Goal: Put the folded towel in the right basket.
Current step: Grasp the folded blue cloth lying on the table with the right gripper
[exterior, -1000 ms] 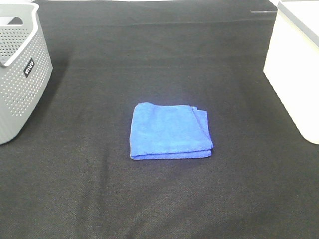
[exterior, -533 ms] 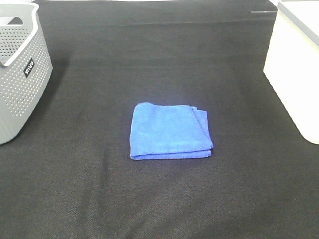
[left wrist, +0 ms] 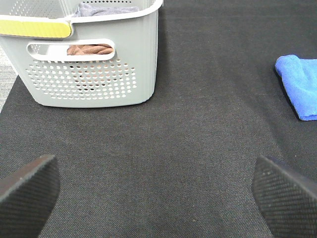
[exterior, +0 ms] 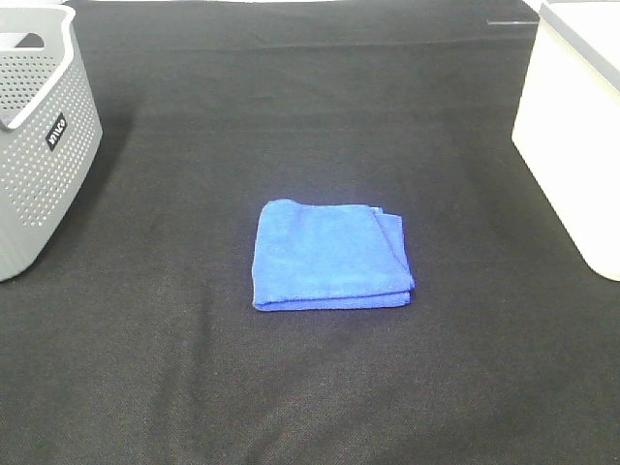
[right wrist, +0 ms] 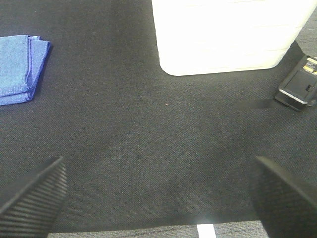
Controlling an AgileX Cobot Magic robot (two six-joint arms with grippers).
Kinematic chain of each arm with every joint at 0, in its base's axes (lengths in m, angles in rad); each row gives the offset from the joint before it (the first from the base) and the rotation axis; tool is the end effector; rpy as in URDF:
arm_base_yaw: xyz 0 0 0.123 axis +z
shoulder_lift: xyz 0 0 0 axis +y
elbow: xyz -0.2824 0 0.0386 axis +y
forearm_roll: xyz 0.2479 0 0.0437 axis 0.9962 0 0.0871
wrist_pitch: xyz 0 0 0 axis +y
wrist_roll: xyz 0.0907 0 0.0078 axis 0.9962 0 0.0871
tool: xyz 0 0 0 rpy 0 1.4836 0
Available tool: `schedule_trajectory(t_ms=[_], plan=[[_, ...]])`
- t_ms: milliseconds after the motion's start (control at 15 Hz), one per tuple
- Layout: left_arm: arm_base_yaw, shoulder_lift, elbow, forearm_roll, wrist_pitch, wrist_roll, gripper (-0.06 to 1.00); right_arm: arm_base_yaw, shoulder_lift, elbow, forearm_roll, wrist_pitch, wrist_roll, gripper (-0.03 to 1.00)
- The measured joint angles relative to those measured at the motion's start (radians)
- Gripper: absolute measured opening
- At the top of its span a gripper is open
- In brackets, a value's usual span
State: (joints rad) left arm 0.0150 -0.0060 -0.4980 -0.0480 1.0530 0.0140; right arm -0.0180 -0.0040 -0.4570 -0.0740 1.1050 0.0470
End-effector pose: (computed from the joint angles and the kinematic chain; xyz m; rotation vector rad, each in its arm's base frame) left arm -0.0052 -0.0039 0.2773 0.0011 2.0319 -0.0391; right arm -0.0030 -0.0060 0.2619 0.0728 2.1248 -0.0728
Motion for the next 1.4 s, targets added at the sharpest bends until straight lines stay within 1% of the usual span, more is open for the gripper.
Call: schedule_trajectory(t_ms=[133, 200, 267, 467, 533, 667, 733, 867, 933, 1000, 1067, 1133, 1200, 1267, 1400], plan=[[0.0, 0.0, 0.0, 0.0, 0.0, 0.0, 0.98, 0.0, 0.019, -0.004, 0.003, -0.002, -0.009, 0.97], [0.0, 0.0, 0.0, 0.0, 0.0, 0.0, 0.98, 0.0, 0.098, -0.031, 0.03, -0.002, -0.009, 0.97], [0.0, 0.0, 0.0, 0.0, 0.0, 0.0, 0.98, 0.0, 0.211, -0.081, 0.087, 0.001, -0.009, 0.97], [0.0, 0.0, 0.0, 0.0, 0.0, 0.0, 0.98, 0.0, 0.616, -0.307, 0.273, 0.033, -0.01, 0.97], [0.0, 0.0, 0.0, 0.0, 0.0, 0.0, 0.98, 0.0, 0.739, -0.385, 0.327, 0.038, -0.026, 0.97], [0.0, 0.0, 0.0, 0.0, 0.0, 0.0, 0.98, 0.0, 0.925, -0.494, 0.413, 0.042, -0.075, 0.97], [0.0, 0.0, 0.0, 0.0, 0.0, 0.0, 0.98, 0.0, 1.038, -0.544, 0.487, 0.035, -0.132, 0.97], [0.0, 0.0, 0.0, 0.0, 0.0, 0.0, 0.98, 0.002, 1.195, -0.567, 0.615, -0.017, -0.203, 0.96], [0.0, 0.0, 0.0, 0.0, 0.0, 0.0, 0.98, 0.026, 1.277, -0.569, 0.668, -0.063, -0.243, 0.96], [0.0, 0.0, 0.0, 0.0, 0.0, 0.0, 0.98, 0.074, 1.374, -0.582, 0.708, -0.118, -0.276, 0.96], [0.0, 0.0, 0.0, 0.0, 0.0, 0.0, 0.98, 0.074, 1.374, -0.582, 0.708, -0.118, -0.276, 0.96], [0.0, 0.0, 0.0, 0.0, 0.0, 0.0, 0.98, 0.141, 1.52, -0.625, 0.731, -0.184, -0.304, 0.96], [0.0, 0.0, 0.0, 0.0, 0.0, 0.0, 0.98, 0.178, 1.624, -0.673, 0.736, -0.213, -0.318, 0.96], [0.0, 0.0, 0.0, 0.0, 0.0, 0.0, 0.98, 0.197, 1.713, -0.719, 0.741, -0.221, -0.325, 0.95], [0.0, 0.0, 0.0, 0.0, 0.0, 0.0, 0.98, 0.2, 1.867, -0.8, 0.741, -0.23, -0.327, 0.95]])
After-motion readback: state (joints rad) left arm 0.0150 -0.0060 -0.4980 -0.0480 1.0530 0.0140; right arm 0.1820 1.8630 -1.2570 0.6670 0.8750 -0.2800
